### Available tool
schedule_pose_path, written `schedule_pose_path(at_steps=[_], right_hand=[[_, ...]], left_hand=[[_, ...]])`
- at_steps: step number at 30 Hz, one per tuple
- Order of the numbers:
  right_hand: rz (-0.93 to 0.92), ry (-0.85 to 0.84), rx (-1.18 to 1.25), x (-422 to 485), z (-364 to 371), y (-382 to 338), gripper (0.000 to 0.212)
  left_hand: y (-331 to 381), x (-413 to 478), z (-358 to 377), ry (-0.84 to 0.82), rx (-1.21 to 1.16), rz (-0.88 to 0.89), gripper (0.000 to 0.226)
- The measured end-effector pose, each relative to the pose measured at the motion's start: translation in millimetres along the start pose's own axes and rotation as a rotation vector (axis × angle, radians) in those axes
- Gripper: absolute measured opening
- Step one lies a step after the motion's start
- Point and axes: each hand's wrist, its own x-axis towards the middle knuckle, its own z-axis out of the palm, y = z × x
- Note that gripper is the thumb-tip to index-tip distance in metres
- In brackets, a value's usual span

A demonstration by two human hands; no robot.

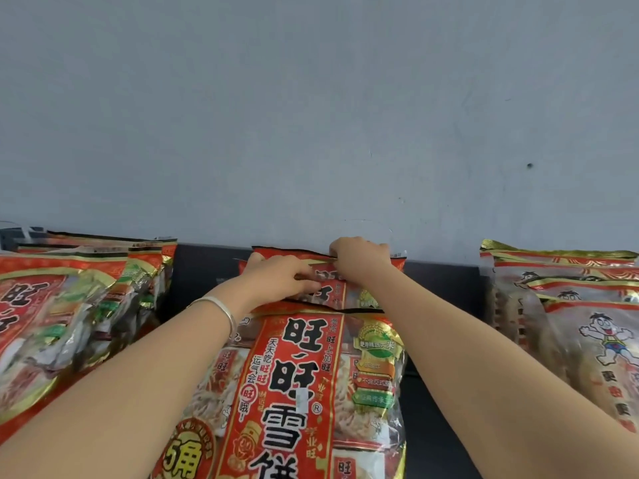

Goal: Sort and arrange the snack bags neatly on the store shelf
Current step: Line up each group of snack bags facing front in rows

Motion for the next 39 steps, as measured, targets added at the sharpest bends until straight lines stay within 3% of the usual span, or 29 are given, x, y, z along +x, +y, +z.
schedule_pose_path(at_steps=[7,14,19,27,30,33,35,39], right_hand=[[-0.005,0.057,-0.073,-12.6,-8.7,14.8,0.036],[0.048,0.040,-0.101,-25.1,-27.2,45.0,0.033],[0.132,-0.023,0.044,-26.3,-14.9,53.4,0.030],[-0.122,0.378,0.092,-58.8,-23.8,47.5,0.028],[-0.192,0.207,0.137,-75.0,-28.3,35.9,0.026],[-0.195,-0.050,0.037,-86.9,-30.2,25.9,0.041],[-0.168,-0.181,0.101,-92.7,-29.0,21.8,0.047],[-0.177,-0.256,0.128,-105.7,-23.5,19.6,0.039]], left_hand=[[30.5,-10.4,6.6,0.253,-0.011,0.014,0.038],[68.3,-3.8,18.5,0.363,-0.013,-0.021,0.043],[68.8,-3.0,27.8,0.351,-0.057,-0.026,0.043],[44.2,-22.8,28.0,0.505,-0.183,-0.095,0.040],[33.0,-38.5,30.8,0.420,-0.161,-0.220,0.049],[28.0,-52.7,33.9,0.313,-0.169,-0.349,0.061],[29.0,-61.4,37.1,0.256,-0.225,-0.412,0.068],[34.0,-77.6,40.5,0.178,-0.371,-0.497,0.082]])
